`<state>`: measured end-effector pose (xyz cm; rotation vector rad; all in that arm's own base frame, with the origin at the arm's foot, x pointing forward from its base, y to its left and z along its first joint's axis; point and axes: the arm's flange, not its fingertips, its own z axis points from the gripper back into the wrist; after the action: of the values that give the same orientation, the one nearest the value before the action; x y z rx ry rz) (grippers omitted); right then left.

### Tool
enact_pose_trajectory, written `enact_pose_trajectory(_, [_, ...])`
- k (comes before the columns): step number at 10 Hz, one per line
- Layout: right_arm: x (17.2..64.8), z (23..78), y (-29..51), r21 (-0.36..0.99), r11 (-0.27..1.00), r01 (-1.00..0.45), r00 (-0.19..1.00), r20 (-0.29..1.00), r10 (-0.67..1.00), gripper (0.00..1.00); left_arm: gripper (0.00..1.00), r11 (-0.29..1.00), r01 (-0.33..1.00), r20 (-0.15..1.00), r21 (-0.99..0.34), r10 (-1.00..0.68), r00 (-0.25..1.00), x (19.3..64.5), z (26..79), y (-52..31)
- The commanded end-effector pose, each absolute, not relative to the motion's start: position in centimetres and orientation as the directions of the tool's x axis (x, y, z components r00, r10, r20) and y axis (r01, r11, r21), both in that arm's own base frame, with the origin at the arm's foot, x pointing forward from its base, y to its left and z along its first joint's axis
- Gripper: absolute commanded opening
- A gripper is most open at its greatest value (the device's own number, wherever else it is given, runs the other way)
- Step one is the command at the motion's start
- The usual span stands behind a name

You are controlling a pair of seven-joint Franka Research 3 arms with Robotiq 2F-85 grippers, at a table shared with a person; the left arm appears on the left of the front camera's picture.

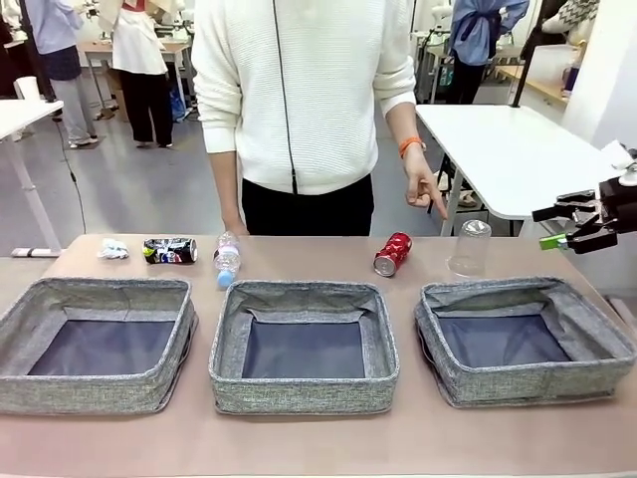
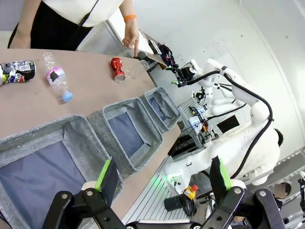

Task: Sort the waste into the appropriate baskets.
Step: Pick up the waste item pointed out by the person.

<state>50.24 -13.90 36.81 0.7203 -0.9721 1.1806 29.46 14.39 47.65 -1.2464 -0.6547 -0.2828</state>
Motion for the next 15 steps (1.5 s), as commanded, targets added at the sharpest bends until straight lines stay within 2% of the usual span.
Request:
enact_pose_trajectory(1, [55.5,34.3,-15.1,-0.058,0.249,-0.967,0.037,0.933,0.358,1.0,1.0,0.3,0.561,0.621,-0.771,0.156,0.768,29.5,47.9,14.3])
enact_pose_trajectory(3, [58.1,32.5,-15.1,-0.027,0.329,-0.944,0.106,0.919,0.381,1.0,1.0,0.3,0.561,0.621,-0.771,0.156,0.768,29.5,47.9,14.3])
enact_pose_trajectory(5, [59.9,30.6,-14.9,-0.021,0.346,-0.938,0.127,0.908,0.4,1.0,1.0,0.3,0.561,0.621,-0.771,0.156,0.768,29.5,47.9,14.3])
enact_pose_trajectory(10, [62.2,27.8,-12.0,0.086,0.289,-0.954,0.21,0.875,0.435,1.0,1.0,0.3,0.561,0.621,-0.771,0.156,0.768,29.5,47.9,14.3])
enact_pose_trajectory(15, [62.8,26.7,-7.7,0.133,0.228,-0.965,0.223,0.873,0.433,1.0,1.0,0.3,0.561,0.621,-0.771,0.156,0.768,29.5,47.9,14.3])
